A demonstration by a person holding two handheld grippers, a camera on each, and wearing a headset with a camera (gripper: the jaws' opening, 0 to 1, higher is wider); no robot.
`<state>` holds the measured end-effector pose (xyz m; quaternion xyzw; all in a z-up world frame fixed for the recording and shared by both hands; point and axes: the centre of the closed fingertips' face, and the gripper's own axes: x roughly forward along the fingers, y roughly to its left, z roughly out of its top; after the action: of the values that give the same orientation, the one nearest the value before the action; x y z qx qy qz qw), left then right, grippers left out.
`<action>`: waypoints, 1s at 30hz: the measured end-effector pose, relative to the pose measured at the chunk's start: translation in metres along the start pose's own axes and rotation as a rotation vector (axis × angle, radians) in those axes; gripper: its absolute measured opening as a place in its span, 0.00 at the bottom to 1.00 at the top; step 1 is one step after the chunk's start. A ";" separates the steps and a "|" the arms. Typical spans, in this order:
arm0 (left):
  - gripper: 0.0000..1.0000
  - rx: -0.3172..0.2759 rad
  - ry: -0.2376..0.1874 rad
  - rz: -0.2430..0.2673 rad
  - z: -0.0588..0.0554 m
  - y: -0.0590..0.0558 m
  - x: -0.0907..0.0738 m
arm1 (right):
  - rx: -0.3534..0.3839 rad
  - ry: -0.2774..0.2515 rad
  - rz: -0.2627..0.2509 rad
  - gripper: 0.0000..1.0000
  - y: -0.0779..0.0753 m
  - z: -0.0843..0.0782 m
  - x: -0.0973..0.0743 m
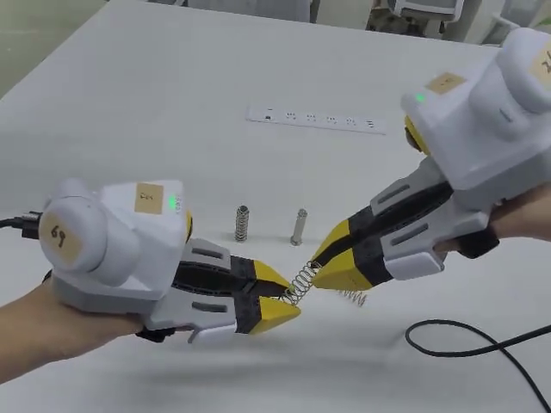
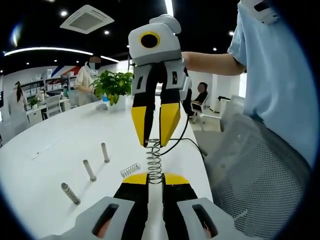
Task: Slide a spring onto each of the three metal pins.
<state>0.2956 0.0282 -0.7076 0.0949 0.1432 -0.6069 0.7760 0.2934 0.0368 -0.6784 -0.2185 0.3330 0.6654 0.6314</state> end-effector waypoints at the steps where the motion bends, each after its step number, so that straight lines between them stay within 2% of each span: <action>1: 0.02 0.000 0.000 0.000 0.000 0.000 0.000 | -0.002 0.000 -0.001 0.08 0.000 0.000 0.000; 24: 0.01 0.022 0.000 0.006 0.000 0.004 0.002 | -0.021 0.028 0.003 0.09 -0.002 -0.004 -0.001; 30: 0.01 0.024 -0.004 0.007 0.001 0.005 0.003 | -0.046 0.041 0.003 0.17 -0.003 -0.003 0.001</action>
<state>0.3008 0.0265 -0.7077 0.1034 0.1341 -0.6062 0.7771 0.2957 0.0346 -0.6816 -0.2458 0.3307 0.6693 0.6182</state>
